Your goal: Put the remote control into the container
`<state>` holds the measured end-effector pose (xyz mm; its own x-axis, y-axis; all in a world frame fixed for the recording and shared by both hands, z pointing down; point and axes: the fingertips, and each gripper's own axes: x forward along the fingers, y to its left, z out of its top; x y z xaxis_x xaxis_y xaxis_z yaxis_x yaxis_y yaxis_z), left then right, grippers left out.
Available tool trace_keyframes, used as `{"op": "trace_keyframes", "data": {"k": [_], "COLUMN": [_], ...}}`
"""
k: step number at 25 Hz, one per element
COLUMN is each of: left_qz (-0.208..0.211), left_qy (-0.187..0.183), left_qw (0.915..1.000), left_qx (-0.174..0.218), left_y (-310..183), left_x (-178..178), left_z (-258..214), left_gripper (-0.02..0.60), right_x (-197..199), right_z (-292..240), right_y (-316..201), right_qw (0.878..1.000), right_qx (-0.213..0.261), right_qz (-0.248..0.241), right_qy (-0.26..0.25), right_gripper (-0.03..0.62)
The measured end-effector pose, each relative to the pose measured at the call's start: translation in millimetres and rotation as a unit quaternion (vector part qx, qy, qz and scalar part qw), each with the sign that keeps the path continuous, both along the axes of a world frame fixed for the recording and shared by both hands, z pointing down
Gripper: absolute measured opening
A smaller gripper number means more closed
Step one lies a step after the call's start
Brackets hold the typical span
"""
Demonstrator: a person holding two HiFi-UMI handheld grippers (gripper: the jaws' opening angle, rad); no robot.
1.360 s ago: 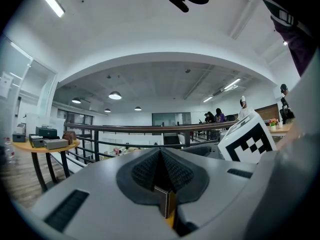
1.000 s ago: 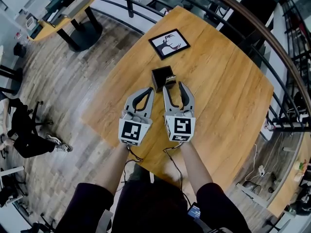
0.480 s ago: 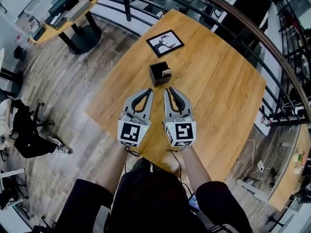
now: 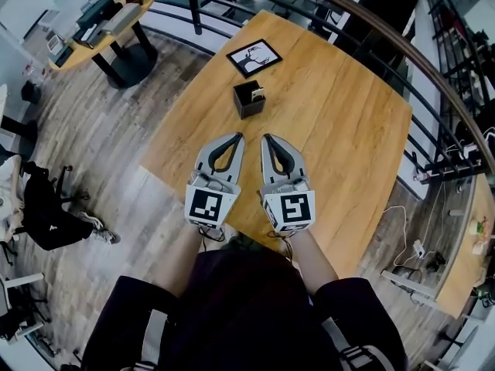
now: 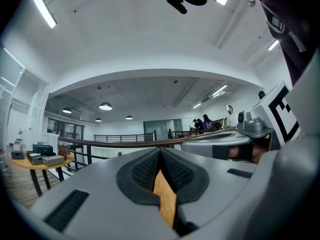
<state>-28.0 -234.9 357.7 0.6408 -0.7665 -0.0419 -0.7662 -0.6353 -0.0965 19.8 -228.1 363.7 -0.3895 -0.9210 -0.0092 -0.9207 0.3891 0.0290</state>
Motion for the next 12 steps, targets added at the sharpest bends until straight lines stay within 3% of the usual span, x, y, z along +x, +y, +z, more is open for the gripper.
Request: {"op": "trace_keyframes", "data": {"k": [5,12], "left_qz": [-0.001,-0.007], "left_qy": [0.009,0.000], "left_qw": [0.9998,0.9999], "left_qx": [0.019,0.009], "left_y": [17.2,32.0], "left_x": [2.1,-1.3], "left_z": [-8.9,-7.7], "left_gripper": [0.011,0.011], "right_x": [-0.1,-2.8], "right_z": [-2.5,-7.6], "right_y": [21.6,35.8], "right_qw": [1.000,1.000], "right_qx": [0.003,0.010], "right_qz": [-0.002,-0.003], "right_qy": [0.000,0.000], "right_gripper": [0.017,0.017]}}
